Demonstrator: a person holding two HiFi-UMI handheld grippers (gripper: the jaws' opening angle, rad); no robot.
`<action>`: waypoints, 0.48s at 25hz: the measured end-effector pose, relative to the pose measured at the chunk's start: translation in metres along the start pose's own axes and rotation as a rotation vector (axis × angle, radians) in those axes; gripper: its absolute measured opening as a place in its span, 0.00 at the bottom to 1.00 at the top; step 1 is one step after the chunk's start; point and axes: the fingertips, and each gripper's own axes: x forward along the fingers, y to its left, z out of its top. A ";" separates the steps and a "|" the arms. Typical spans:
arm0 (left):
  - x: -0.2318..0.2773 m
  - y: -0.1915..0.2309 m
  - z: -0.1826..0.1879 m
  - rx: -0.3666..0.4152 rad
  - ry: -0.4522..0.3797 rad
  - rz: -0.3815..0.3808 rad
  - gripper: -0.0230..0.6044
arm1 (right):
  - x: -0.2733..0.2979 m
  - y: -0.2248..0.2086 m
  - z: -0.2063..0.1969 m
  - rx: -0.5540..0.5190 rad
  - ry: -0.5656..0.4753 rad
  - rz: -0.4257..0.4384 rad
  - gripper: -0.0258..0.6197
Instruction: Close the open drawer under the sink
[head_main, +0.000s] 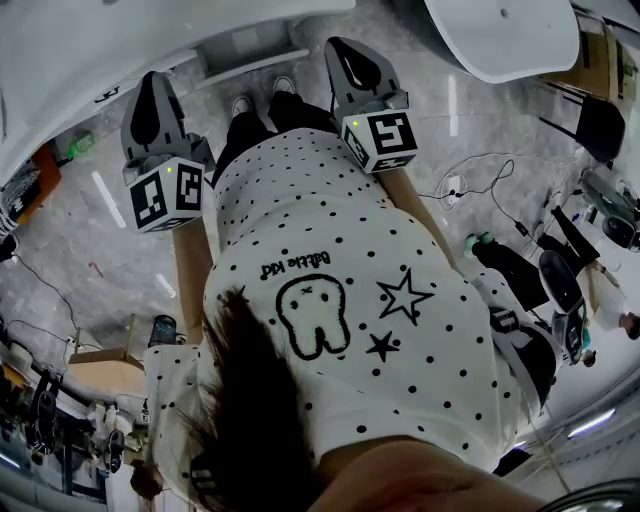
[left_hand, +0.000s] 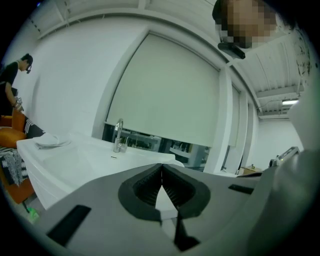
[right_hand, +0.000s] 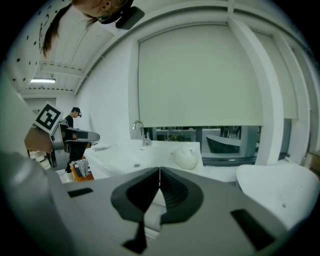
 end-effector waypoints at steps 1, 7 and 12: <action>-0.002 0.002 0.001 0.002 -0.003 0.009 0.05 | 0.001 0.001 0.001 -0.003 -0.001 0.005 0.06; -0.009 0.012 0.002 0.016 -0.005 0.053 0.05 | 0.006 0.004 0.006 -0.012 0.009 0.038 0.06; -0.015 0.015 -0.002 0.022 0.014 0.075 0.05 | 0.011 0.004 0.005 -0.003 0.027 0.060 0.06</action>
